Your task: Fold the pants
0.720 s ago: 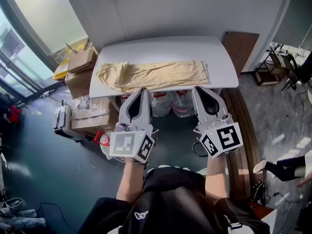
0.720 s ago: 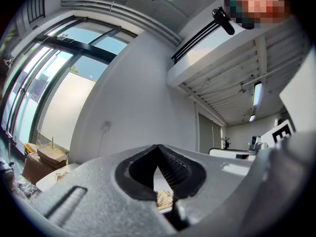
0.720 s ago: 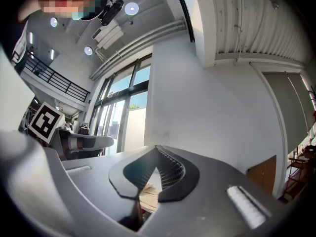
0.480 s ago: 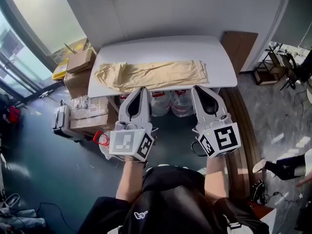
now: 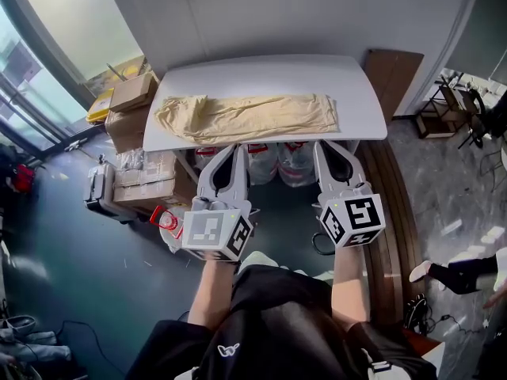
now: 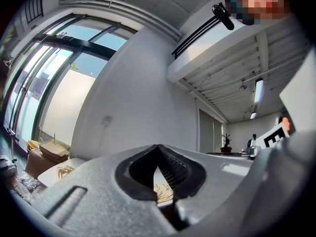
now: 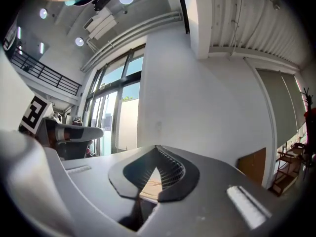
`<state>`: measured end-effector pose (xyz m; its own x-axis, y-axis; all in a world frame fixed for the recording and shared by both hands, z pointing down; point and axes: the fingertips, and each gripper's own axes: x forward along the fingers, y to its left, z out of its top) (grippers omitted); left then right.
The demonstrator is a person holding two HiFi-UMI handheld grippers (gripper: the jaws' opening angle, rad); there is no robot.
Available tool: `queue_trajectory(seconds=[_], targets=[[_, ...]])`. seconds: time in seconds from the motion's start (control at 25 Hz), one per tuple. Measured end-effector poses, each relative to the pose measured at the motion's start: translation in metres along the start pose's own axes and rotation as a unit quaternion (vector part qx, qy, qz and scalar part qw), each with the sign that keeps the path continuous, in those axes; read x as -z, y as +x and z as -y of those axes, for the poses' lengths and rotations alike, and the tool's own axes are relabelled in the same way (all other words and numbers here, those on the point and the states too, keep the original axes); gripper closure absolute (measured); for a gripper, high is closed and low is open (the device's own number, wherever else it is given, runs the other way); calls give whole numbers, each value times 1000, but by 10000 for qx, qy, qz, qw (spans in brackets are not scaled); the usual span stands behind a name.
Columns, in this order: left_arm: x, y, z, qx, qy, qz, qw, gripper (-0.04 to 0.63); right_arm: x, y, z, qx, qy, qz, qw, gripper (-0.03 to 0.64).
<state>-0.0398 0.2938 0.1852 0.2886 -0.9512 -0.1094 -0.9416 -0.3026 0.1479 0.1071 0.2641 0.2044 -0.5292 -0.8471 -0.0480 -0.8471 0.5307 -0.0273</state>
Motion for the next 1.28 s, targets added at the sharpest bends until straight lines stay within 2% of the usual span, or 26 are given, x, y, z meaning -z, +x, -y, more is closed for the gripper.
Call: queue_trajectory(seconds=[0.28,0.48,0.8,1.04,1.28], targets=[[22,7,-37,-371,-167,-206,9990,592,20,26,-11,-321,98,-117,9994,611],[45,46,-68,-416,-271,-401,9980,592,25,69,5,-251,202,1,9995,611],[51,154,-140,-309,-263,-483,9980,592,16,187,38,57,69,249,9996,611],[42,203,-226,-659,-271,-441,9965,592,-5,296,30,-234,-73,379,9990,611],[48,243,-292,-810,-470,-488,9944,592,8,373,19,-364,-203,180,9990,611]])
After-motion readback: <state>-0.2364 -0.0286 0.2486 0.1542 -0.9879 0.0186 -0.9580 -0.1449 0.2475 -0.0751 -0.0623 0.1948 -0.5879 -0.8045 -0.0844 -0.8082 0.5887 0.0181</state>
